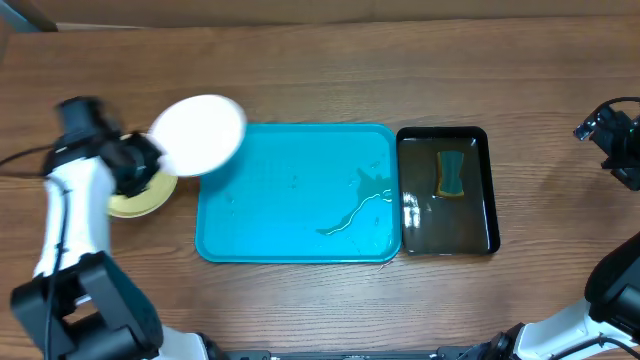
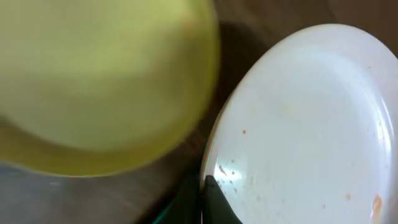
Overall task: Clean dirty plates on tray and stack at the side
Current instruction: 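Carry the white plate left and lower it onto the stacked plates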
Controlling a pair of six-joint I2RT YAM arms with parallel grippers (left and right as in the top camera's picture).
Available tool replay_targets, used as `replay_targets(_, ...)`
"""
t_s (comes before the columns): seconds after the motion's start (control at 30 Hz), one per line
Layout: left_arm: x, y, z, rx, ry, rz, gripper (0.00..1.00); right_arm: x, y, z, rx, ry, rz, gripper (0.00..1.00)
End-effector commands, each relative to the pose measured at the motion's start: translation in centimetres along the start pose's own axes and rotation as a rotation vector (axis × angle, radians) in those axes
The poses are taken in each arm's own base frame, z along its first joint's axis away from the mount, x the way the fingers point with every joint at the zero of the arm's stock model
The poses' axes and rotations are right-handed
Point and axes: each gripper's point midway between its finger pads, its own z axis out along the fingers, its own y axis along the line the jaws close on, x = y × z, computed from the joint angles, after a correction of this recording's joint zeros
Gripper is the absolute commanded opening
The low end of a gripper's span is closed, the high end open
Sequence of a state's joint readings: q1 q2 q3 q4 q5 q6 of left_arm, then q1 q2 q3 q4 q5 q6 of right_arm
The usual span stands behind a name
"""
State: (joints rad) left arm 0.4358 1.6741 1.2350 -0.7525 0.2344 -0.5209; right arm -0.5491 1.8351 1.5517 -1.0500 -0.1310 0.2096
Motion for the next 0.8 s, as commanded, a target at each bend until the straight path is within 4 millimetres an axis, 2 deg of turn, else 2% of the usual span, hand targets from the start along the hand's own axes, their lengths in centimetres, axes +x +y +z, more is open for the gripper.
replay_targets(0.0, -2.9, 4.5, -2.0, -0.038, -0.073, -0.096, 0.04, -0.8, 0.5, -1.5, -0.017, -0.044, -0.002, 1.0)
replay_targets(0.03, -3.5, 5.9, -2.3, -0.054, -0.091, -0.13, 0.04, -0.8, 0.5, -1.5, -0.017, -0.044, -0.002, 1.0)
replay_targets(0.13, -4.6, 8.6, -2.7, -0.068, -0.125, -0.215, 0.04, -0.8, 0.5, -1.5, -0.017, -0.044, -0.002, 1.0)
replay_targets(0.23, -5.1, 9.4, -2.6, -0.083, -0.154, -0.223, 0.04, -0.8, 0.5, -1.5, -0.017, -0.044, -0.002, 1.0)
replay_targets(0.37, -5.8, 11.4, -2.5, -0.207, -0.217, -0.228, 0.04, -0.8, 0.5, -1.5, -0.017, -0.044, -0.002, 1.0)
replay_targets(0.63, -5.4, 11.3, -0.7, -0.21, -0.196, -0.213, 0.06, -0.8, 0.5, -1.5, -0.017, -0.044, -0.002, 1.0)
replay_targets(0.7, -5.4, 11.4, -0.5, -0.212, -0.193, -0.213, 0.1, -0.8, 0.5, -1.5, -0.017, -0.044, -0.002, 1.0)
replay_targets(0.73, -5.4, 11.4, -0.4, -0.211, -0.191, -0.213, 0.15, -0.8, 0.5, -1.5, -0.017, -0.044, -0.002, 1.0)
replay_targets(0.77, -5.3, 11.3, -0.3, -0.204, -0.187, -0.212, 0.33, -0.8, 0.5, -1.5, -0.017, -0.044, -0.002, 1.0)
